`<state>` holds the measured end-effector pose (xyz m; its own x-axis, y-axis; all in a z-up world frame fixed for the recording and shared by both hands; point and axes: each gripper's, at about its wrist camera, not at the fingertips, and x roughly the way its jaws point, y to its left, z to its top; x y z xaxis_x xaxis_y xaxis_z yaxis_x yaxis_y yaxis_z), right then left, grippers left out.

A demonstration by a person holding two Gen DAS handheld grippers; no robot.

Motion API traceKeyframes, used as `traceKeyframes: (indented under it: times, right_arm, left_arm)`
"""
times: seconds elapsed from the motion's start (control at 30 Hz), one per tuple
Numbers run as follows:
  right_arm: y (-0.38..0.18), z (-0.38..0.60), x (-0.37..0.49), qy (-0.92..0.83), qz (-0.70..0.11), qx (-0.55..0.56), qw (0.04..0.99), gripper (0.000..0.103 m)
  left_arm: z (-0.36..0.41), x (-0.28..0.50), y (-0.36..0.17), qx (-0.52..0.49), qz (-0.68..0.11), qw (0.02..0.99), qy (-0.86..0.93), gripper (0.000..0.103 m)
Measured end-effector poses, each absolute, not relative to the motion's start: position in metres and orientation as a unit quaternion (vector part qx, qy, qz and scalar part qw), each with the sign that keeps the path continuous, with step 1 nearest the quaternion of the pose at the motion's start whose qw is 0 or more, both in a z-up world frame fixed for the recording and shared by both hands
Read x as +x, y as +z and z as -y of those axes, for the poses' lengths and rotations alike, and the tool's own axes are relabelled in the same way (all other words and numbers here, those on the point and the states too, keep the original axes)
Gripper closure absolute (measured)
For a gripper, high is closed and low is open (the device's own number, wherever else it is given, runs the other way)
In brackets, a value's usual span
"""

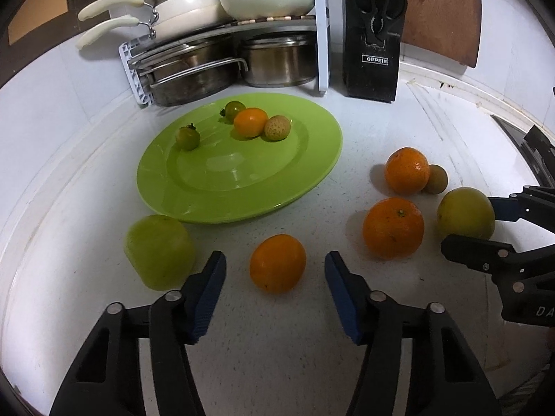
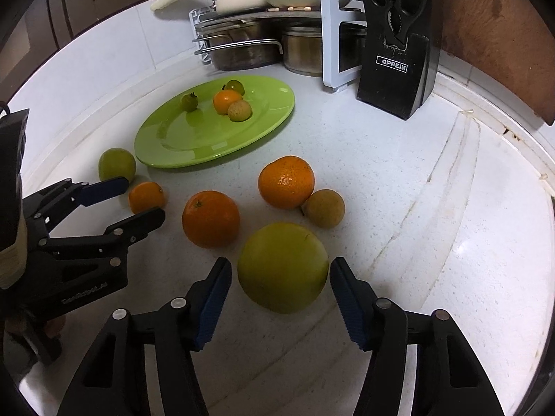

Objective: Organize fruits
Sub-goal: 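Grasp a mandarin with the left tool while the right tool grasps the large yellow-green fruit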

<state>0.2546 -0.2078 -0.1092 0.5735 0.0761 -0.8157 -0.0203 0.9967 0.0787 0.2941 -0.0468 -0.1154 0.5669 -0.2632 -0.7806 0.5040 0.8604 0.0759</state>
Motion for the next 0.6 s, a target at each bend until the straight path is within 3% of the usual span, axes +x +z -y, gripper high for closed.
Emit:
traceKeyframes:
  times: [0.13,0.23,0.6]
  right_arm:
    - [-0.1097,0.2079,0.2576,0.032,-0.459,0.029,0.887,0.049]
    - [-0.1099,0.2078,0.2578,0.034,-0.458,0.027,0.888,0.051]
    - [-0.1106,0.2085,0.2575,0.038,-0.455,0.027,0.889,0.052]
  left_arm:
    - [0.0477,0.2958,-0.1171,0.140,-0.415,0.871,-0.220,0.057]
    - [0.0483,0.2956,-0.1179,0.137,-0.417,0.871,-0.220,0.069]
    - [0.0493,0.2934,-0.1177,0.139,-0.414,0.873,-0.218,0.070]
